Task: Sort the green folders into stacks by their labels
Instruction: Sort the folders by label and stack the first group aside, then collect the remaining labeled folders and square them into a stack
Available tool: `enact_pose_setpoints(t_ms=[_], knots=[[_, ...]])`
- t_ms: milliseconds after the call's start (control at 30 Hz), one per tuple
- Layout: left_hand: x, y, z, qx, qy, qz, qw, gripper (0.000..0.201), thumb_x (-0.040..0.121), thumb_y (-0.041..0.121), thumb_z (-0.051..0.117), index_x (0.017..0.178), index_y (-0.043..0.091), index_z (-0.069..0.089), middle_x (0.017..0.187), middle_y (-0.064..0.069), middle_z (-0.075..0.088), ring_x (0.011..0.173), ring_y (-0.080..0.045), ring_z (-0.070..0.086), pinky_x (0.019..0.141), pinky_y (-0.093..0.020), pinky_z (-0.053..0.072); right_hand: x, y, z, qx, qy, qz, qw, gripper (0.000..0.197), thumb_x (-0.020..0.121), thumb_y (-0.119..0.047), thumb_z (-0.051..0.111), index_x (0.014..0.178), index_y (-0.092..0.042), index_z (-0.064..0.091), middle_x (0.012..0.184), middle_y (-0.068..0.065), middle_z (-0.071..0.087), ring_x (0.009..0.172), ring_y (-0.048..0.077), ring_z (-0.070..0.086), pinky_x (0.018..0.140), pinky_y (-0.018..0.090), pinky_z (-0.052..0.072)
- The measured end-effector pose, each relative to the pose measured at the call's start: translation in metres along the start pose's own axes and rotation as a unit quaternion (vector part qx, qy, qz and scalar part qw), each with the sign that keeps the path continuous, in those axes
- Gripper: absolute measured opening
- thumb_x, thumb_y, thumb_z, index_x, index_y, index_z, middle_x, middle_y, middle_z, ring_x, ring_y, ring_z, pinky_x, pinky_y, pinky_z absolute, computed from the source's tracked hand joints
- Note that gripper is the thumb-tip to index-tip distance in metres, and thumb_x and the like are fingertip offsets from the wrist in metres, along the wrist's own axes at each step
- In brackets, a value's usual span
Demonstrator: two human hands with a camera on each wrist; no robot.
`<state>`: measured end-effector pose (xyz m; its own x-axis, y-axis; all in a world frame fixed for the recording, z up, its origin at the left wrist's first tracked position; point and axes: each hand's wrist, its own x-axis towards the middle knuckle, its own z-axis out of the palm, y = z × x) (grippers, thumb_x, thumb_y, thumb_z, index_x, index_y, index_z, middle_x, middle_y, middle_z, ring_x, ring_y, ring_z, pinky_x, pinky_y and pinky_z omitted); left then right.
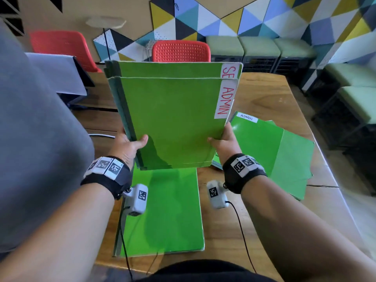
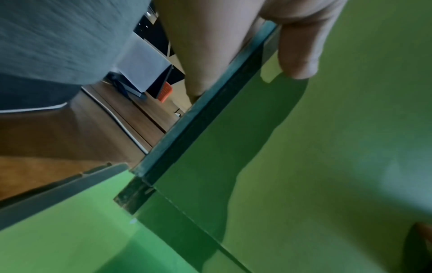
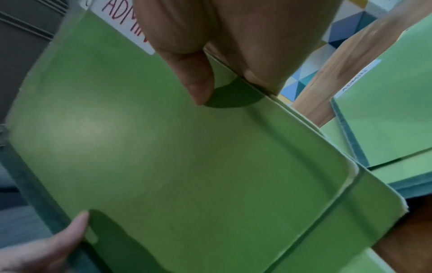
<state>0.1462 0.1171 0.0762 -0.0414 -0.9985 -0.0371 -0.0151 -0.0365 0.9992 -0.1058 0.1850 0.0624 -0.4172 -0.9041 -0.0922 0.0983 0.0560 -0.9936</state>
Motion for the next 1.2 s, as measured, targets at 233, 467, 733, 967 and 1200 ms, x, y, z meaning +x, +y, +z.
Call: enact_pose_setpoints(t_ms=[233,467,733,967,1200], knots=[[-0.011,-0.019,-0.028,0.029,-0.017,-0.027,0.999,0.06,0.077,-0.018,0.065,0.11,0.03,0.049,0.109,-0.002,0.065,0.102,-0.018,0.063,0.096,-0.037,0.047,-0.016,0.018,0.016,-0.093,0.011,0.012,0.995,0.06,0.078,0.022,0.043,0.124,-0.017,0.041,0.113,0.006,0.059,0.105,0.025,0.056,0.093,0.044,0.05],[-0.02,-0.048,-0.027,0.302,-0.016,-0.088,0.949,0.05,0.093,0.012,0.058,0.138,0.009,0.037,0.131,-0.013,0.057,0.122,-0.035,0.053,0.103,-0.041,0.041,-0.025,0.046,0.015,-0.295,-0.003,0.07,0.953,0.053,0.091,0.008,0.04,0.138,-0.012,0.025,0.117,0.006,0.054,0.107,0.023,0.054,0.096,0.044,0.05],[-0.026,-0.046,-0.04,0.473,-0.05,-0.156,0.866,0.062,0.094,0.027,0.057,0.145,0.005,0.029,0.149,-0.016,0.039,0.134,-0.034,0.042,0.104,-0.043,0.038,-0.027,0.058,0.006,-0.399,-0.057,0.1,0.91,0.032,0.087,-0.005,0.056,0.118,-0.009,0.055,0.106,0.005,0.064,0.091,0.02,0.06,0.071,0.025,0.047],[-0.052,-0.097,-0.065,0.566,-0.114,-0.278,0.767,0.074,0.09,0.034,0.062,0.148,0.004,0.028,0.152,-0.014,0.035,0.137,-0.031,0.04,0.109,-0.04,0.037,-0.06,0.121,0.017,-0.464,-0.134,0.222,0.847,0.046,0.087,-0.02,0.063,0.129,-0.013,0.045,0.122,0.005,0.061,0.108,0.026,0.06,0.094,0.038,0.051],[-0.053,-0.104,-0.063,0.631,-0.111,-0.273,0.717,0.052,0.086,0.034,0.067,0.125,0.001,0.054,0.124,-0.014,0.062,0.113,-0.029,0.06,0.08,-0.031,0.043,-0.054,0.129,0.031,-0.54,-0.167,0.228,0.793,0.033,0.089,-0.015,0.057,0.12,-0.009,0.053,0.116,0.009,0.063,0.096,0.024,0.061,0.081,0.032,0.053]])
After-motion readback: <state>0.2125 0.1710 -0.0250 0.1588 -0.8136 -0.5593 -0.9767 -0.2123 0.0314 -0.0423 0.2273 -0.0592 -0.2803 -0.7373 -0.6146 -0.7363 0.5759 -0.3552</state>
